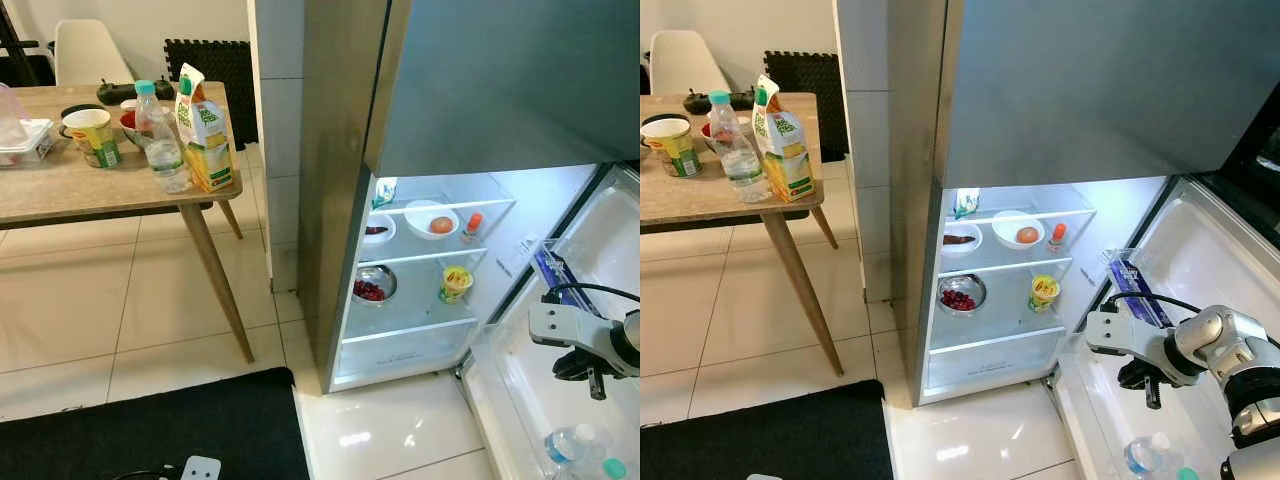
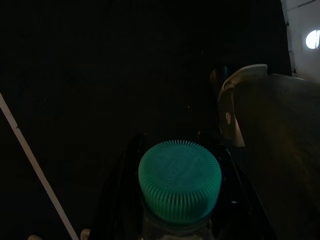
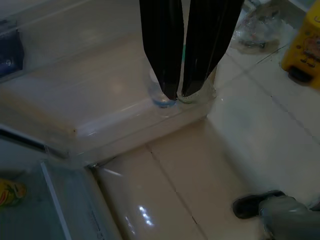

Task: Restocking fridge

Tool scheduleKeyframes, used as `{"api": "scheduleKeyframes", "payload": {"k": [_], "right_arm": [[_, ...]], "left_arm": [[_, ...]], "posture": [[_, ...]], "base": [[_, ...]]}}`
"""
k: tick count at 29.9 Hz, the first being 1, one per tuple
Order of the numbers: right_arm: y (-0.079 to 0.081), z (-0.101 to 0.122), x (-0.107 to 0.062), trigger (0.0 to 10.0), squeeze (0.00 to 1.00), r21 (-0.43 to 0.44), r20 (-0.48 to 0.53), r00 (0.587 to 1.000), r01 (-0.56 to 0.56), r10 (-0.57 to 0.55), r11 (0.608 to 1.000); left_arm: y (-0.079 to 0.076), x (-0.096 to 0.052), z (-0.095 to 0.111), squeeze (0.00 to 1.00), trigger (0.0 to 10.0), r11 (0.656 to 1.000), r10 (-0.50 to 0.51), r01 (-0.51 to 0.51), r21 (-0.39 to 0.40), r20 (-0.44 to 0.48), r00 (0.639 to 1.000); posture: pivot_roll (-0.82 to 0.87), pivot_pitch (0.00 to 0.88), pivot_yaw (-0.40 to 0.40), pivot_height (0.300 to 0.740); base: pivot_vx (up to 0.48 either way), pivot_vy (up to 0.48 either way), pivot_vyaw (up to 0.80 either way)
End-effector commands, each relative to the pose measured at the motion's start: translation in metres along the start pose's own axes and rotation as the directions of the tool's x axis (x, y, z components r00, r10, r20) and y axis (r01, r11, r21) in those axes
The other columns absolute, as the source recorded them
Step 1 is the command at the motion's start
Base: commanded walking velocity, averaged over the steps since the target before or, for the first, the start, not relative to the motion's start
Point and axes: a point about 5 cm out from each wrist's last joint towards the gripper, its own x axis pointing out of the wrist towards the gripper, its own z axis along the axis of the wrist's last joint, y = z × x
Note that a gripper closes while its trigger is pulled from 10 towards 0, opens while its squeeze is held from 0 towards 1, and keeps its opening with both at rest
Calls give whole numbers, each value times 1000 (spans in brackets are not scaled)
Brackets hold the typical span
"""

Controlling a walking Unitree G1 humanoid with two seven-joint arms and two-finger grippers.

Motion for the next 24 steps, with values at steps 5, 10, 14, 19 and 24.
{"api": "scheduleKeyframes", "payload": {"k": [5, 10, 14, 19, 24], "right_arm": [[7, -29, 10, 10000, 0, 80, -207, 973, 118, -99, 990], [9, -36, 9, 10000, 0, 89, -248, 962, 140, -115, 986], [7, -40, 11, 10000, 0, 101, -277, 943, 222, -186, 970], [7, -45, 11, 10000, 0, 119, -302, 919, 299, -252, 947], [9, -72, 0, 10000, 0, 147, -409, 836, 457, -367, 877]], "left_arm": [[-6, -1, -6, 0, 10000, 1000, -19, 19, 7, -17, 1000], [-6, -1, -6, 0, 10000, 1000, -21, 21, 8, -18, 1000], [-7, -1, -7, 0, 10000, 1000, -23, 23, 10, -18, 1000], [-7, -1, -6, 0, 10000, 1000, -24, 24, 11, -18, 1000], [-4, -1, -7, 0, 10000, 1000, -16, 17, 10, -18, 1000]], "posture": [[-78, 0, -85, 740], [-81, 0, -88, 740], [-80, 0, -87, 740], [-79, 0, -87, 740], [-77, 0, -83, 740]], "base": [[0, 0, 0], [0, 0, 0], [0, 0, 0], [0, 0, 0], [0, 0, 0]]}}
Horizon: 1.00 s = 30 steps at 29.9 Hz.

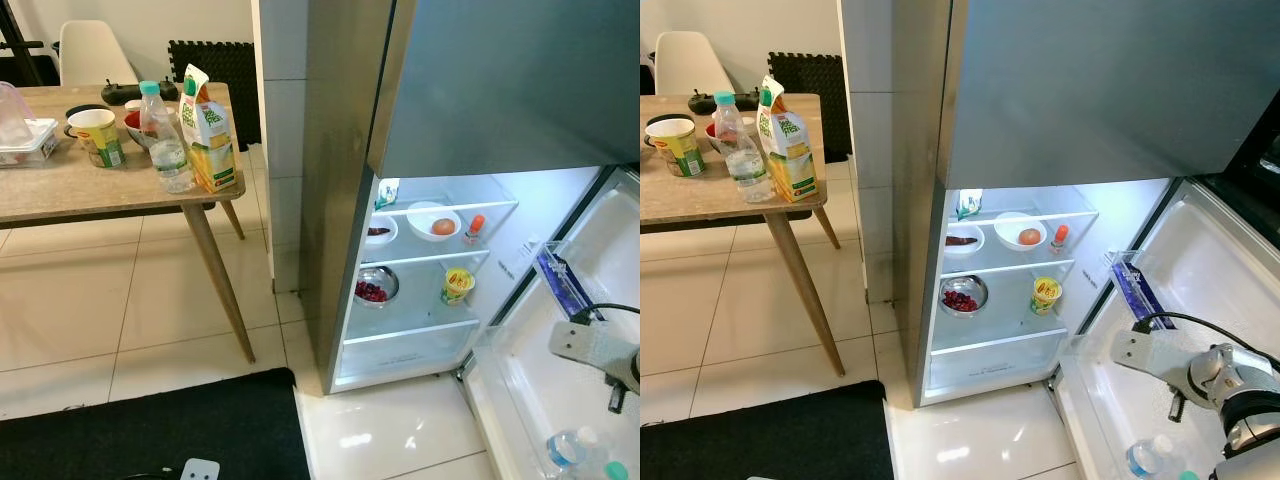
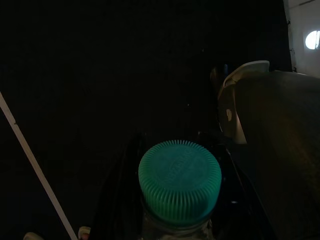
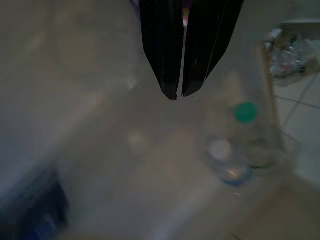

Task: Restocking fridge

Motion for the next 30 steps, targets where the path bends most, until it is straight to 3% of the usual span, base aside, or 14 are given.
{"api": "scheduleKeyframes", "payload": {"k": [1, 9, 13, 19, 25, 30], "right_arm": [[-3, -20, -3, 10000, 0, 57, -61, 996, 64, -61, 996], [-9, -39, -8, 10000, 0, 98, -123, 981, 161, -149, 982], [-13, -59, -13, 10000, 0, 126, -187, 958, 243, -217, 962], [-13, -70, -16, 10000, 0, 124, -226, 943, 278, -246, 953], [10, -59, -1, 10000, 0, 233, -144, 978, 184, -153, 955], [13, -36, 6, 10000, 0, 278, -22, 980, 197, -199, 940]], "left_arm": [[-4, -1, -5, 0, 10000, 1000, -15, 16, 9, -14, 1000], [-3, -1, -6, 0, 10000, 1000, -15, 15, 9, -17, 1000], [-3, -1, -5, 0, 10000, 1000, -12, 12, 7, -13, 1000], [-2, -1, -5, 0, 10000, 1000, -10, 10, 6, -13, 1000], [0, 0, -5, 0, 10000, 1000, -7, 7, 6, -15, 1000], [1, 0, -5, 0, 10000, 1000, -3, 3, 8, -14, 1000]], "posture": [[-77, 0, -82, 740], [-77, 0, -79, 740], [-76, 0, -81, 740], [-76, 0, -80, 740], [-76, 0, -75, 740], [-76, 0, -67, 740]], "base": [[0, 0, 0], [0, 0, 0], [0, 0, 0], [0, 0, 0], [0, 0, 0], [0, 0, 0]]}}
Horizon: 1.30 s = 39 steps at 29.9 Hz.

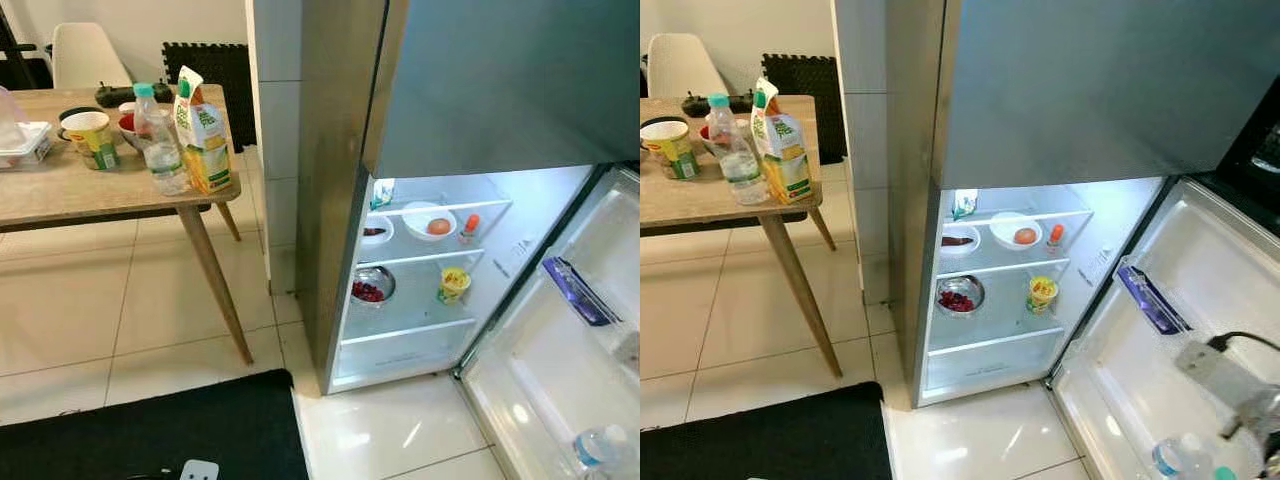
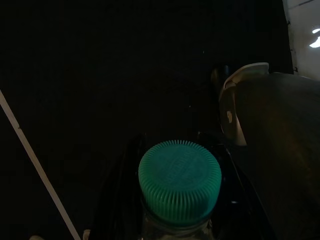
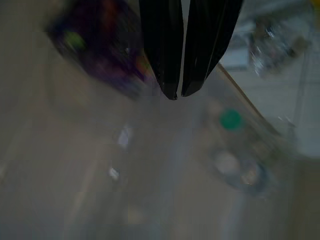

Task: Restocking fridge

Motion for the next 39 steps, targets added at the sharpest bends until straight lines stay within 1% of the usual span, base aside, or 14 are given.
{"api": "scheduleKeyframes", "payload": {"k": [1, 5, 7, 12, 15, 17, 21, 23, 24, 26, 30, 34, 38, 39], "right_arm": [[-6, 10, -1, 10000, 0, 39, 67, 995, 71, -73, 997], [-8, 26, -1, 10000, 0, 86, 166, 980, 98, -112, 991], [10, 40, 1, 10000, 0, 122, 266, 964, -61, 27, 991], [36, 48, 3, 10000, 0, 87, 334, 919, -253, 211, 964], [62, 55, 3, 10000, 0, 41, 396, 834, -435, 385, 899], [74, 59, 3, 10000, 0, 31, 414, 806, -477, 424, 878], [87, 64, 5, 10000, 0, 32, 428, 792, -495, 436, 868], [116, 72, 7, 10000, 0, 86, 443, 782, -525, 439, 847], [116, 72, 7, 10000, 0, 86, 443, 782, -525, 439, 847], [134, 75, 8, 10000, 0, 120, 448, 783, -532, 433, 838], [148, 75, 10, 10000, 0, 168, 435, 805, -512, 403, 843], [177, 72, 10, 10000, 0, 266, 402, 843, -481, 358, 835], [186, 72, 9, 10000, 0, 288, 394, 854, -466, 340, 836], [196, 70, 8, 10000, 0, 291, 379, 861, -459, 339, 839]], "left_arm": [[1, 0, -4, 0, 10000, 1000, -3, 3, 12, -13, 1000], [3, 0, -3, 0, 10000, 1000, 2, -2, 16, -11, 1000], [5, 0, -1, 0, 10000, 1000, 8, -8, 20, -9, 1000], [7, 0, 0, 0, 10000, 1000, 17, -17, 27, -10, 1000], [13, 0, -1, 0, 10000, 998, 51, -50, 41, -14, 999], [20, 0, -1, 0, 10000, 994, 91, -89, 60, -17, 996], [31, 0, -2, 0, 10000, 986, 155, -153, 71, -19, 988], [60, -3, 9, 0, 10000, 948, 297, -299, 112, 32, 954], [60, -3, 9, 0, 10000, 948, 297, -299, 112, 32, 954], [74, -5, 20, 0, 10000, 922, 364, -372, 109, 83, 928], [86, -7, 34, 0, 10000, 895, 418, -434, 106, 147, 897], [104, -15, 74, 0, 10000, 830, 510, -555, 53, 330, 794], [107, -19, 87, 0, 10000, 810, 536, -587, 21, 380, 754], [106, -20, 97, 0, 10000, 812, 546, -583, -36, 403, 735]], "posture": [[-78, 0, -63, 740], [-80, 0, -62, 740], [-81, 0, -58, 740], [-80, 0, -56, 740], [-79, 0, -54, 740], [-77, 0, -52, 740], [-76, 0, -51, 740], [-71, 0, -50, 740], [-71, 0, -50, 740], [-65, 0, -51, 740], [-57, 0, -51, 740], [-60, 0, -43, 740], [-62, 0, -42, 740], [-63, 0, -42, 740]], "base": [[0, 0, 0], [0, 0, 0], [0, 0, 0], [0, 0, 0], [0, 0, 0], [0, 0, 0], [0, 0, 0], [0, 0, 0], [0, 0, 0], [0, 0, 0], [0, 0, 0], [0, 0, 0], [0, 0, 0], [0, 0, 0]]}}
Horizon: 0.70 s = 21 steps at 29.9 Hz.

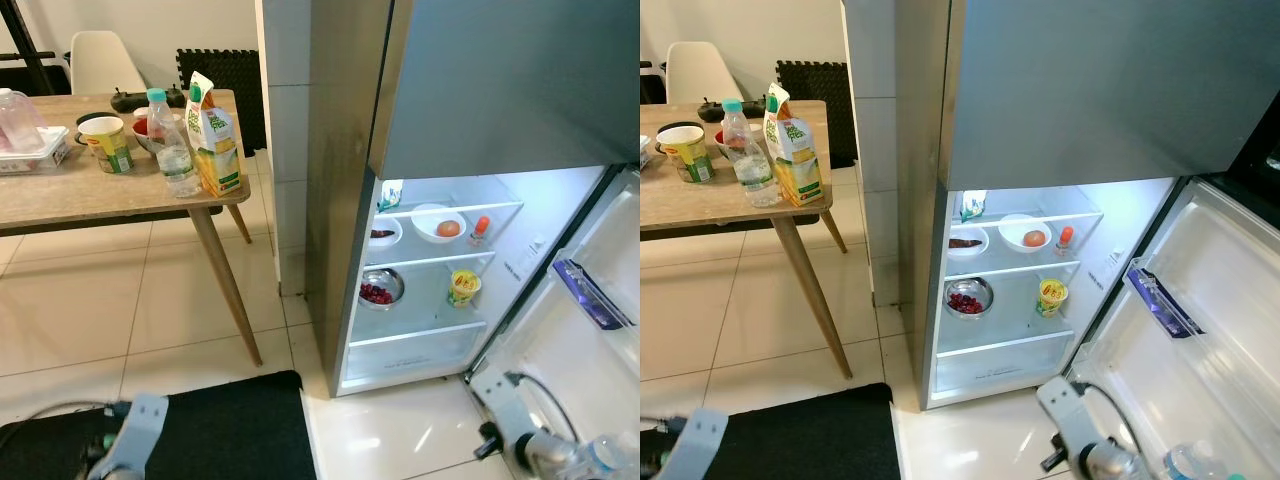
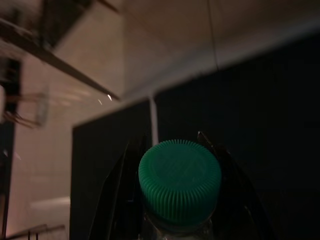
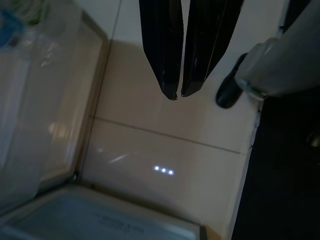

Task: Restocking fridge

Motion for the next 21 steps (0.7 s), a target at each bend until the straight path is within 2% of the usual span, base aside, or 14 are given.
{"api": "scheduleKeyframes", "payload": {"k": [1, 2, 3, 4, 6, 7, 9, 10, 12, 13, 16, 17, 19, 21], "right_arm": [[9, -11, 1, 10000, 0, 8, -33, 999, 36, -36, 999], [16, -17, 2, 10000, 0, 15, -51, 998, 45, -44, 999], [16, -17, 2, 10000, 0, 15, -51, 998, 45, -44, 999], [21, -22, 2, 10000, 0, 23, -66, 996, 55, -53, 998], [25, -31, 1, 10000, 0, 89, -86, 994, 81, -74, 993], [25, -31, 1, 10000, 0, 89, -86, 994, 81, -74, 993], [26, -40, -1, 10000, 0, 163, -115, 989, 116, -98, 980], [26, -40, -1, 10000, 0, 163, -115, 989, 116, -98, 980], [27, -46, -3, 10000, 0, 208, -139, 985, 133, -105, 969], [28, -52, -4, 10000, 0, 212, -166, 981, 136, -101, 968], [32, -64, -7, 10000, 0, 231, -212, 972, 147, -97, 962], [32, -64, -7, 10000, 0, 231, -212, 972, 147, -97, 962], [36, -72, -10, 10000, 0, 241, -243, 966, 154, -94, 958], [38, -76, -11, 10000, 0, 244, -255, 963, 155, -91, 957]], "left_arm": [[4, 4, 15, 0, 10000, 994, 32, -29, -107, 34, 999], [1, 5, 24, 0, 10000, 972, 15, -6, -236, 35, 999], [1, 5, 24, 0, 10000, 972, 15, -6, -236, 35, 999], [-2, 5, 31, 0, 10000, 943, -3, 15, -333, 36, 999], [-18, 3, 49, 0, 10000, 832, -120, 147, -535, 85, 989], [-18, 3, 49, 0, 10000, 832, -120, 147, -535, 85, 989], [-36, -3, 67, 0, 10000, 705, -248, 301, -643, 174, 953], [-36, -3, 67, 0, 10000, 705, -248, 301, -643, 174, 953], [-53, -11, 78, 0, 10000, 587, -361, 431, -686, 254, 897], [-62, -17, 81, 0, 10000, 560, -410, 486, -671, 285, 866], [-76, -25, 79, 0, 10000, 575, -475, 543, -612, 290, 831], [-76, -25, 79, 0, 10000, 575, -475, 543, -612, 290, 831], [-83, -31, 67, 0, 10000, 614, -507, 551, -565, 252, 824], [-85, -33, 60, 0, 10000, 627, -520, 549, -553, 228, 823]], "posture": [[-66, 0, -41, 740], [-69, 0, -39, 740], [-69, 0, -39, 740], [-69, 0, -39, 740], [-73, 0, -37, 740], [-73, 0, -37, 740], [-82, 0, -32, 740], [-82, 0, -32, 740], [-82, 0, -32, 740], [-89, 0, -28, 740], [-95, 0, -28, 740], [-95, 0, -28, 740], [-101, 0, -24, 740], [-101, 0, -24, 740]], "base": [[0, 0, 0], [0, 0, 0], [0, 0, 0], [0, 0, 0], [0, 0, 0], [0, 0, 0], [0, 0, 0], [0, 0, 0], [0, 0, 0], [0, 0, -513], [0, 0, -800], [0, 0, -800], [0, 0, -800], [0, 0, -800]]}}
